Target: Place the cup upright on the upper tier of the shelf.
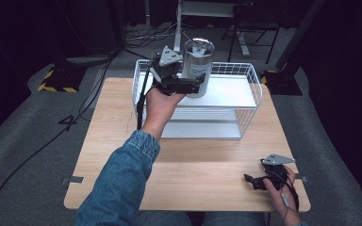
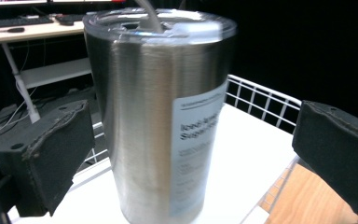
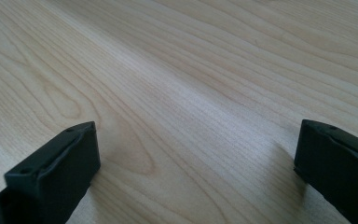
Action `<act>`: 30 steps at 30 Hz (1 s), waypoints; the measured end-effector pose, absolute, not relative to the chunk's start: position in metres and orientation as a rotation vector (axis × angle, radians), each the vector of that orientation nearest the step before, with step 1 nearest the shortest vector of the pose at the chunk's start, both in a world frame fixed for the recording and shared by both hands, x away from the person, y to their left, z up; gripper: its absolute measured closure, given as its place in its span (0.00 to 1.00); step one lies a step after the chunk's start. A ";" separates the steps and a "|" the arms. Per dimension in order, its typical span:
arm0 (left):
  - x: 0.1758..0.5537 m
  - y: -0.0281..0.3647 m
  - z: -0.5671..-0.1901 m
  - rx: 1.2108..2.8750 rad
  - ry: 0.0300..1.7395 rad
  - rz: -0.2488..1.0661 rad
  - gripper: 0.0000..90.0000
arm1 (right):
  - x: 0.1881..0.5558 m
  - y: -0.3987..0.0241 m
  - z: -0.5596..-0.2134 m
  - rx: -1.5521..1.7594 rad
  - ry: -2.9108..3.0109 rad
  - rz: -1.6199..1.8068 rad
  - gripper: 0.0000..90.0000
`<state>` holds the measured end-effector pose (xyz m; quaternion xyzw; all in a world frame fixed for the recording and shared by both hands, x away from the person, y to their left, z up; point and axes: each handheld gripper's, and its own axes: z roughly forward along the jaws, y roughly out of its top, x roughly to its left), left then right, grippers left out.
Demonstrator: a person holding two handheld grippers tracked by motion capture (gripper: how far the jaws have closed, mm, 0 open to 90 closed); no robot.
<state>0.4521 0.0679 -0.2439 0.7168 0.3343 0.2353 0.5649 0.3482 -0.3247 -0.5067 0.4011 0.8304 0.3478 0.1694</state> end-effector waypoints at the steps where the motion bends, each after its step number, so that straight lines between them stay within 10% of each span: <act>1: 0.448 0.069 -0.243 1.686 0.779 0.550 0.00 | 0.349 -0.325 -0.507 1.139 2.361 0.988 0.00; 30: 0.359 0.130 -0.261 1.714 0.706 0.509 0.00 | 0.356 -0.325 -0.507 1.098 2.392 1.000 0.00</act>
